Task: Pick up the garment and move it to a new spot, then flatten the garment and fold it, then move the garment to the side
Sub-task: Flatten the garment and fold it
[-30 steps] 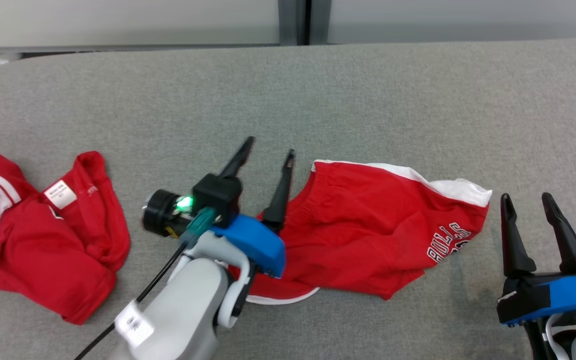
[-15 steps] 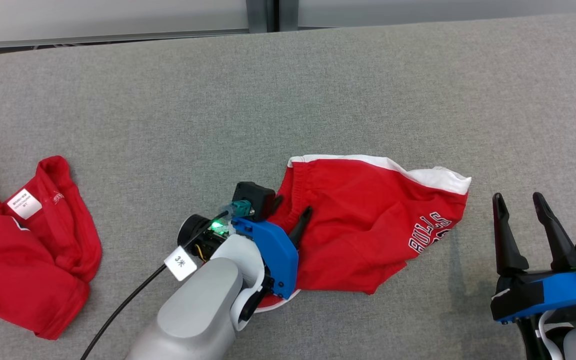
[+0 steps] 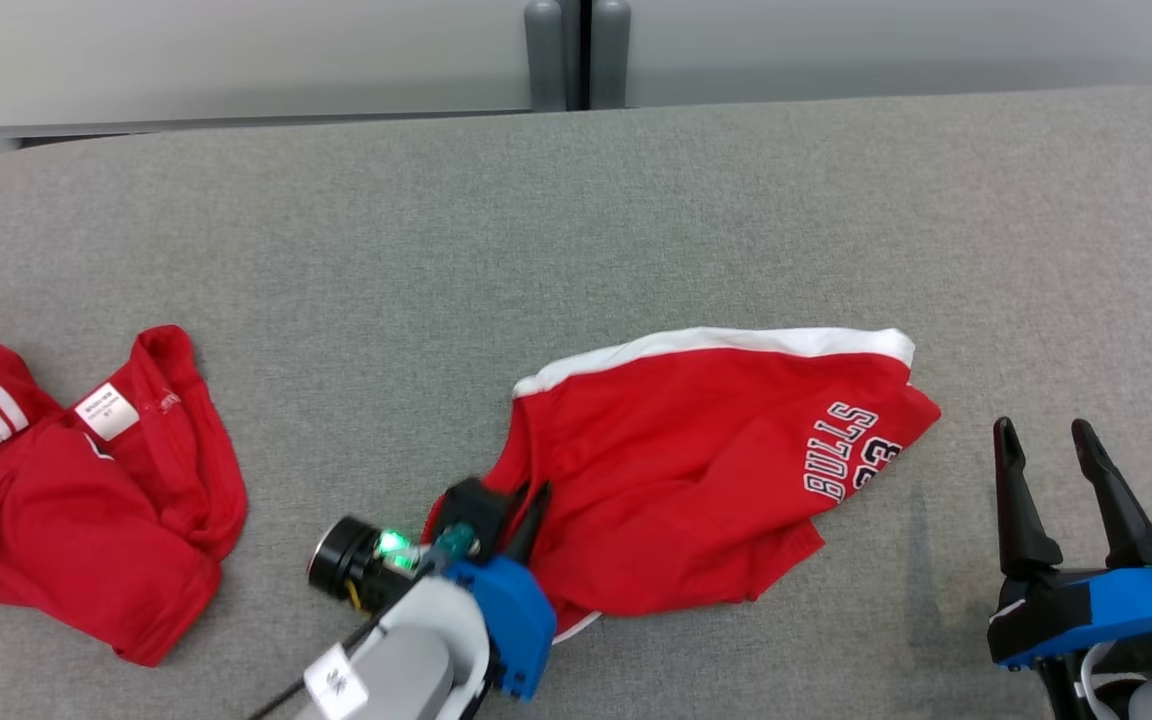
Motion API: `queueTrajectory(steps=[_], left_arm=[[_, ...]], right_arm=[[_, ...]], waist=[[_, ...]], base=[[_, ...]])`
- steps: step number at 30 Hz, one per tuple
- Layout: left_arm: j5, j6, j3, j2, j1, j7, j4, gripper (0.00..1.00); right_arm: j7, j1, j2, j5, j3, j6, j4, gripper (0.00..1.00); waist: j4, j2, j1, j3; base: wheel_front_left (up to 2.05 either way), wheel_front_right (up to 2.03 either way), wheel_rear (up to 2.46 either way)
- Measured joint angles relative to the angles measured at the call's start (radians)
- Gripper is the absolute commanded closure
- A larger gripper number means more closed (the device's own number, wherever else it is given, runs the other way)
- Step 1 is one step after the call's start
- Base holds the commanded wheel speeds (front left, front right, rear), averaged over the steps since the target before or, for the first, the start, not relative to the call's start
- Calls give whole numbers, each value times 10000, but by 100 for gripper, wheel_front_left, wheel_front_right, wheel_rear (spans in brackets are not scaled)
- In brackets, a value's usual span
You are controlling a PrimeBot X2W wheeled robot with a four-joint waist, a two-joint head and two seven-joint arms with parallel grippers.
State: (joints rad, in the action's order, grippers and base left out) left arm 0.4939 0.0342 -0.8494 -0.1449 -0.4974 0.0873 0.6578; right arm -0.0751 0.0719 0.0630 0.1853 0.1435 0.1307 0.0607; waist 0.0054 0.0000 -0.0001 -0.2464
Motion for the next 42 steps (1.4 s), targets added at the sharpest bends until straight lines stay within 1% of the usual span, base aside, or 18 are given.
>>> queueTrajectory(steps=[4,8,11,12,13,19,23,27,33,36,42], left_arm=[[-142,633,-144,-531,1015,-207,-909,100],[36,1103,-98,-849,1847,-525,-1670,100],[274,1356,42,-993,2309,-539,-2115,100],[343,1427,107,-1003,2433,-449,-2236,83],[368,1490,157,-1003,2538,-320,-2334,0],[380,1781,619,-993,2783,1058,-3076,0],[357,2075,1290,-1124,2782,1572,-3754,0],[368,2309,2251,-1478,2777,1714,-4550,0],[506,2470,3570,-2309,2793,1743,-5160,0],[571,2454,3914,-2523,2977,1745,-5292,0],[702,2364,4115,-2775,3302,1743,-5287,0]], right_arm=[[-17,-167,-23,15,69,0,105,0],[8,-211,-46,19,77,0,163,0],[35,-273,-63,-15,113,0,167,0],[36,-299,-63,-33,128,0,163,0],[54,-315,-65,-67,134,0,157,0],[167,-351,-79,-259,224,0,-98,0],[244,-355,-69,-345,203,0,-349,0],[403,-393,-46,-407,148,0,-650,0],[685,-500,-12,-441,-81,0,-1080,0],[740,-603,6,-437,-203,0,-1162,0],[796,-641,19,-433,-307,0,-1252,0]], waist=[[117,0,-1,170],[157,0,0,272],[168,0,0,337],[183,0,0,357],[193,0,0,376],[265,0,1,536],[298,0,1,618],[330,0,1,688],[320,0,1,873],[292,0,1,956],[265,0,1,1031]], base=[[0,0,0],[0,0,0],[0,0,0],[0,0,0],[0,0,0],[0,0,0],[0,0,0],[0,0,0],[0,0,0],[0,0,0],[0,0,0]])
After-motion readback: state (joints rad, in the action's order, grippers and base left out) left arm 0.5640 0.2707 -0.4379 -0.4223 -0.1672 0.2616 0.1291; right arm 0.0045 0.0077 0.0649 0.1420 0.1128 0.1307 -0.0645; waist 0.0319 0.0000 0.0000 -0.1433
